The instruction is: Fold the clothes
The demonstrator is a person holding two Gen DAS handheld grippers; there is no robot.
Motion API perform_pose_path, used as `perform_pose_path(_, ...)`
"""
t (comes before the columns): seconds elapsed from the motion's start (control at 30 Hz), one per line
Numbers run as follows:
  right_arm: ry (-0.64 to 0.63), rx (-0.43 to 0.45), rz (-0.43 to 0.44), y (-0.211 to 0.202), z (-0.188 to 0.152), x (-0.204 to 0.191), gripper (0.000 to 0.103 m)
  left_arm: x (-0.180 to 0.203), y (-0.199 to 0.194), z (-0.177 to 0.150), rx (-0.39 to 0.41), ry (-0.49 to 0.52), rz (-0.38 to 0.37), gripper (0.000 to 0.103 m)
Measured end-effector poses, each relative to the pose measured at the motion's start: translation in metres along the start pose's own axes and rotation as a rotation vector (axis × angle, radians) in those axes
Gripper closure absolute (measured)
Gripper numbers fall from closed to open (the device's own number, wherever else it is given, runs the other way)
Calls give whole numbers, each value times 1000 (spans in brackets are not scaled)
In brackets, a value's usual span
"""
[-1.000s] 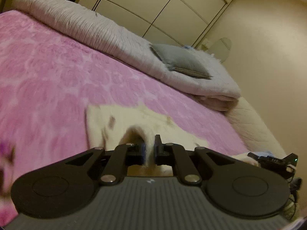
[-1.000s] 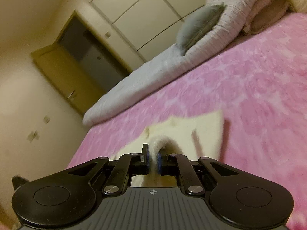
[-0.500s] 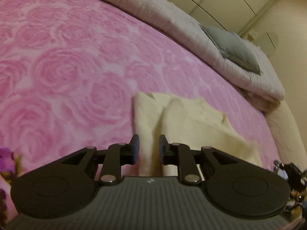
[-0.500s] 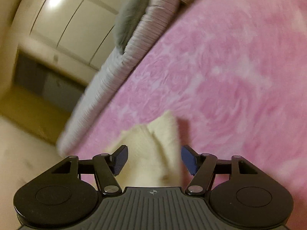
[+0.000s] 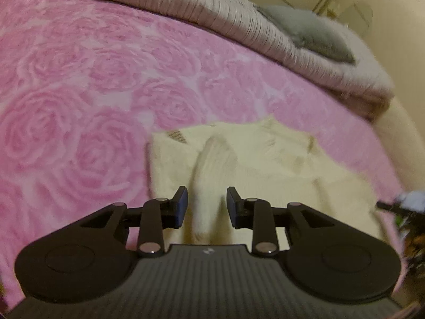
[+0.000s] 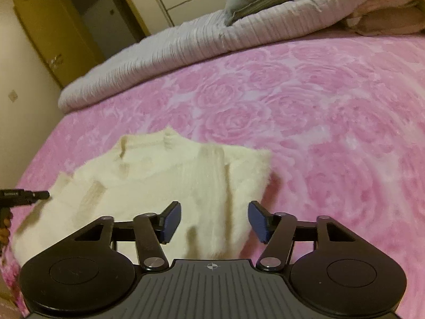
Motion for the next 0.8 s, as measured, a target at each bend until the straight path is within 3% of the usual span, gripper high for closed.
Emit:
perform_pose_path(0.1, -35, -23, -6, 9, 1, -5, 61, 7, 7, -1, 0, 56, 19, 78)
perform_pose_path(0.17, -77, -9, -15, 10, 3, -9, 77, 14, 7, -1, 10, 94, 9, 90)
perform_pose_path(0.2, -98, -3, -19, 10, 5, -11, 91, 18, 6, -1, 33, 125, 14, 95)
perform_pose_path(0.33, -184, 24, -38, 12, 10, -21, 93, 26, -5, 3, 126, 204, 32, 96)
perform_pose_path(0.47, -214, 107, -52, 6, 29, -23, 93, 19, -20, 29, 233, 153, 11, 96)
perform_pose_path(0.57, -234, 119, -86, 14, 40, -20, 93, 14, -8, 48, 236, 99, 11, 96)
perform_pose_path(0.8, -277, 147, -165, 34, 66, -14, 94, 17, 16, 80, 278, 130, 48, 95)
Point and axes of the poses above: each gripper's, at about its wrist camera, not at the fingertips, and y roughly the way its jaws point, x to its right, z to its top, the point moved 8 cm from there along y, roughly the way its jaws point, and after that the axes turned 10 degrees about z, right-handed, at the moved point
